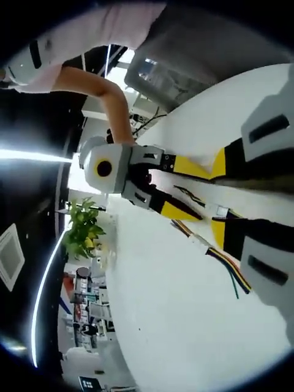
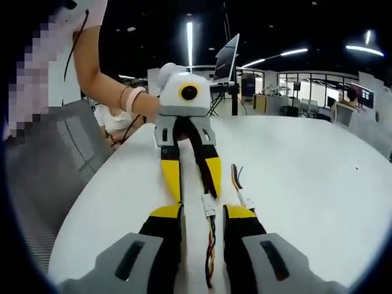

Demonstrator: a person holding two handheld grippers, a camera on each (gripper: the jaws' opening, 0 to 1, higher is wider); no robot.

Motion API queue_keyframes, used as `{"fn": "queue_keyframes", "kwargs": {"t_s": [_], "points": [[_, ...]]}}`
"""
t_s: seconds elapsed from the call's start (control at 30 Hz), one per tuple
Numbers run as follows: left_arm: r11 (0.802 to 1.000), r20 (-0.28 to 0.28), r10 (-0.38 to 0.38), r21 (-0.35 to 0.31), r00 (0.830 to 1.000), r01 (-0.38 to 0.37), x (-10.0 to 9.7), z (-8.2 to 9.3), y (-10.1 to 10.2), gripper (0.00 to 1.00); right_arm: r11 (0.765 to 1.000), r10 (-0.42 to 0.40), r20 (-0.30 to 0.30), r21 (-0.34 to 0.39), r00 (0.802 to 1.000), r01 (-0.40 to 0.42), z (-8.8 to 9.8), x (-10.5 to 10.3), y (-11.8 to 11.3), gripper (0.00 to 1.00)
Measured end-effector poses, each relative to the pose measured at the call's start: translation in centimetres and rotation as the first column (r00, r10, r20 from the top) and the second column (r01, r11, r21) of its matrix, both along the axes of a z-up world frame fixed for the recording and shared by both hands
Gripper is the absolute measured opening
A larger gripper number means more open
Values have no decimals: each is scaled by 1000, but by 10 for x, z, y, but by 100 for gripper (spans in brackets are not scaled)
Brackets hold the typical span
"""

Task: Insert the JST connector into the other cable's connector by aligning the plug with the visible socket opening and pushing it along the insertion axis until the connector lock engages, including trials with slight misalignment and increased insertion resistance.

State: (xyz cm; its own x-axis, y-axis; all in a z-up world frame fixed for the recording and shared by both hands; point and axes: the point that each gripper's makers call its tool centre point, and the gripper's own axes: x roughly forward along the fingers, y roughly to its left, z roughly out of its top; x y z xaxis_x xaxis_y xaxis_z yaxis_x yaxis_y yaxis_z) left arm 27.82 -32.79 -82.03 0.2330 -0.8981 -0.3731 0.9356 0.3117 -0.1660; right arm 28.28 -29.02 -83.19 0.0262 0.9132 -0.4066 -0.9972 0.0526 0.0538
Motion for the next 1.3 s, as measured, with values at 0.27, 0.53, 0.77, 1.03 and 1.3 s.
{"fn": "queue_keyframes", "kwargs": {"t_s": [0.27,0.53,0.77,1.03,1.3], "points": [[1000,21,10,1,1000,-10,6,-2,2,24,998,-58,-14,23,998,59,14,-3,-2,29],[994,56,96,51,994,-99,6,14,45,47,979,-198,-60,38,978,200,30,5,-10,52],[982,86,178,46,980,-183,5,32,51,65,968,-245,-26,49,969,246,45,3,-18,56],[959,83,263,91,961,-270,5,32,63,70,966,-257,-7,33,966,257,45,-8,-23,64],[930,19,363,54,931,-364,1,40,63,83,944,-329,19,31,944,328,57,-10,-33,86]]}}
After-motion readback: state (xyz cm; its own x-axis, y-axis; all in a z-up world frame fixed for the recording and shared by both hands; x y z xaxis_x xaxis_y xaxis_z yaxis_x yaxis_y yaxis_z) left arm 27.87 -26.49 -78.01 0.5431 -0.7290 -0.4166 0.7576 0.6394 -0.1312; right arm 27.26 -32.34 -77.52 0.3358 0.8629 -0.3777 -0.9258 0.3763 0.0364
